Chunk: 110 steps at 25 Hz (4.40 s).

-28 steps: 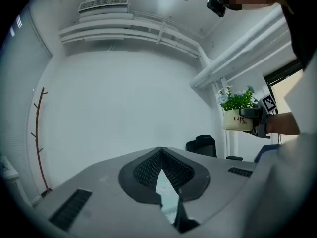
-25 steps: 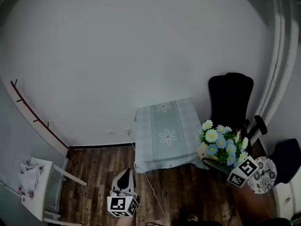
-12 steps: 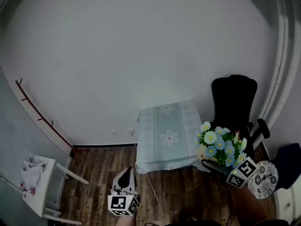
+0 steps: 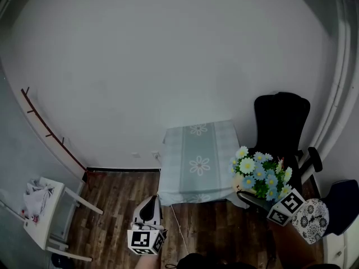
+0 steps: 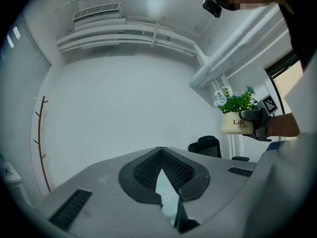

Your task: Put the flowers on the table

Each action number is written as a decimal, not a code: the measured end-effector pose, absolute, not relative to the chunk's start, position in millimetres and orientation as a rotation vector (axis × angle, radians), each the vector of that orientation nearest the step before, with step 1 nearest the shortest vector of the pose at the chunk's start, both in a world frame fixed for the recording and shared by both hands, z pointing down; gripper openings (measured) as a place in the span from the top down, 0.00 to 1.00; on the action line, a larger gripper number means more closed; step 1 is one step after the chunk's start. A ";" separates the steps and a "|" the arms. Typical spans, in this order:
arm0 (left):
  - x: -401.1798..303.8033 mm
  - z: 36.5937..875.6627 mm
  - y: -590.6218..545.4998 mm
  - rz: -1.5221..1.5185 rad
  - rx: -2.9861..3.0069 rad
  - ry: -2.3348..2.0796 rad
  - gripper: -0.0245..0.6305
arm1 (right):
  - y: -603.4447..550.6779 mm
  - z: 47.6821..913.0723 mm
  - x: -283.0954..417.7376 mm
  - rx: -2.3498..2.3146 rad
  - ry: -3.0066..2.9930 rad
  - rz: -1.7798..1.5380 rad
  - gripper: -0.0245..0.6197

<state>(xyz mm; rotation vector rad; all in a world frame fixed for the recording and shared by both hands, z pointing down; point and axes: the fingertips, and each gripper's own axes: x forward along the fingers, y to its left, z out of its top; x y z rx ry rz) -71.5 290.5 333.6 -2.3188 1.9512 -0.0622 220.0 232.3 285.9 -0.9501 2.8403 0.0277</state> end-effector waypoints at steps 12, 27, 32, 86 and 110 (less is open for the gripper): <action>-75.5 355.0 240.2 -0.074 -2.379 1.918 0.96 | 199.2 301.0 218.6 -1.023 2.814 0.004 0.11; -86.3 355.5 89.9 -0.036 -2.515 1.778 0.96 | 89.1 308.8 195.1 -1.173 2.801 -0.013 0.11; -107.0 356.2 47.3 -0.049 -2.543 1.747 0.96 | 50.6 310.9 172.0 -1.202 2.794 -0.028 0.11; -182.1 471.5 -171.8 -0.252 -2.673 1.805 0.96 | -202.0 451.0 32.1 -1.123 2.973 -0.218 0.11; -154.7 555.2 -242.0 -0.270 -2.763 1.845 0.96 | -259.8 560.3 18.3 -1.099 3.037 -0.354 0.11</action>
